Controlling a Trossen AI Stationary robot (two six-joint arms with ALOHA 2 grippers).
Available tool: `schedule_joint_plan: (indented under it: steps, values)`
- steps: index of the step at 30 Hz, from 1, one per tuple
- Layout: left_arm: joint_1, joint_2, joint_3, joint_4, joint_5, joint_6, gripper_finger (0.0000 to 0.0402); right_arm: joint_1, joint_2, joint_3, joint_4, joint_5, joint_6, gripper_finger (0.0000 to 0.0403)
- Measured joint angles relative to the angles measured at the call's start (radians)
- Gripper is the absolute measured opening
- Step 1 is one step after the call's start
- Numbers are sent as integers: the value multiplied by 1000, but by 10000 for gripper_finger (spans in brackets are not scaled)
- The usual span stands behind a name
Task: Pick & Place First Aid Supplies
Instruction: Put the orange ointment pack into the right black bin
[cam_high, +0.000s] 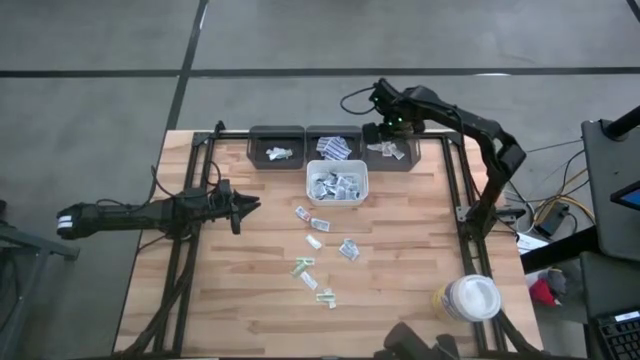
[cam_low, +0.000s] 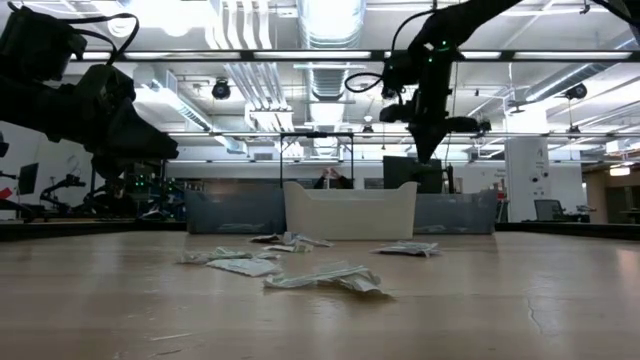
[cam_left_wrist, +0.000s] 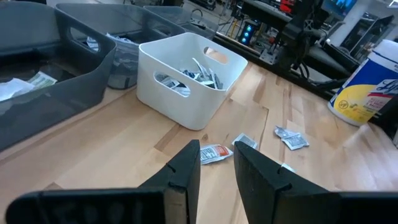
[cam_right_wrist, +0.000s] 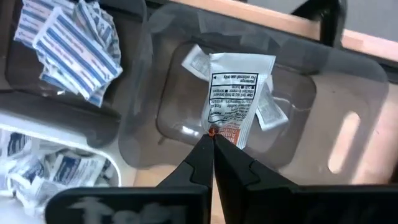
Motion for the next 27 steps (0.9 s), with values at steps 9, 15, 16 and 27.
schedule_joint_plan:
  steps: [9,15,16,27]
  values:
    - [0,0,0,4,-12,0,94,-1,68,0,16,-5,-45,9]
    - [0,0,0,4,-16,0,94,-1,130,0,19,-64,-123,9]
    - [0,0,0,4,-16,0,94,0,140,0,20,-67,-131,9]
    - [0,0,0,4,-16,0,94,-8,201,0,22,-125,-233,19]
